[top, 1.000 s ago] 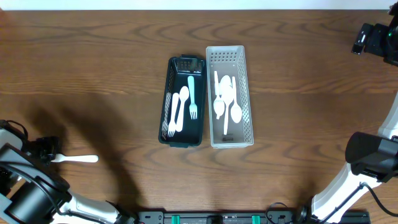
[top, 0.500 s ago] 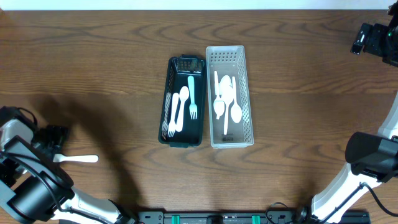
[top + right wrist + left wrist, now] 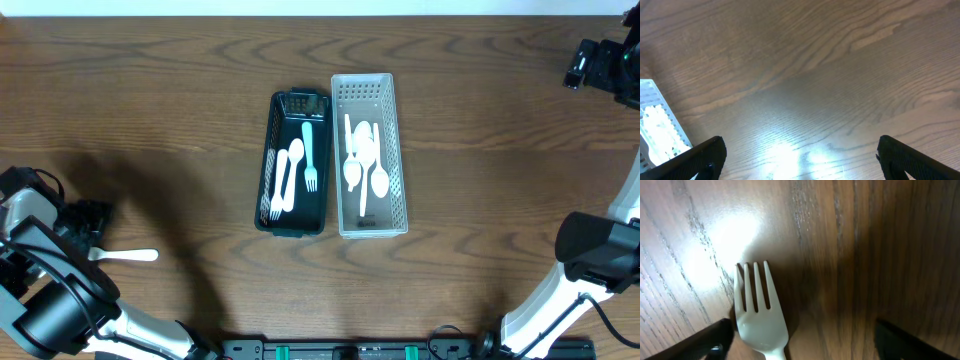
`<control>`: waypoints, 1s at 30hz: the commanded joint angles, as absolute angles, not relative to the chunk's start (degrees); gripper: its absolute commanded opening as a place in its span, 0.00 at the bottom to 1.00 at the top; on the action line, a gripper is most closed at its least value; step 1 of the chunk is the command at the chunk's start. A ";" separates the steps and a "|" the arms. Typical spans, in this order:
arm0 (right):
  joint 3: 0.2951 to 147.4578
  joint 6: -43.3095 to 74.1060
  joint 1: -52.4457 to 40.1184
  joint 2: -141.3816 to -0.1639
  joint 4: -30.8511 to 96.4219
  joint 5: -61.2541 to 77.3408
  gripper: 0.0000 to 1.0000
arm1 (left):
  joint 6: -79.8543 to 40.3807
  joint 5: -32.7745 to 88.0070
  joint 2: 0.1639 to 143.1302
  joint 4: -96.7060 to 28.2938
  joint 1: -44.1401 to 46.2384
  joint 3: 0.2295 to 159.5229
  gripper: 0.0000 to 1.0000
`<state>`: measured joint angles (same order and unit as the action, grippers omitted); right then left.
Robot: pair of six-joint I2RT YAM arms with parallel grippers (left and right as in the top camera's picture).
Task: Pack container
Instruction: 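Move the left gripper to the last white fork and grasp it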
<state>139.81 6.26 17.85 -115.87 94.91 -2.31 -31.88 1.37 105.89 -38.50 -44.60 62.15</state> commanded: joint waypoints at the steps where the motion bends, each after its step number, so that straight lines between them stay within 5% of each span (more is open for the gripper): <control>1: 139.63 5.45 18.33 -116.38 95.04 -1.96 0.99 | -32.18 0.86 107.18 -38.74 -44.56 61.93 0.82; 14: 139.65 5.48 18.33 -116.40 95.98 -1.93 0.99 | -32.18 0.82 107.18 -38.89 -44.56 61.93 0.45; 30: 139.65 5.48 18.31 -116.40 96.92 -1.93 0.99 | -31.94 0.38 107.15 -38.22 -44.56 61.93 0.18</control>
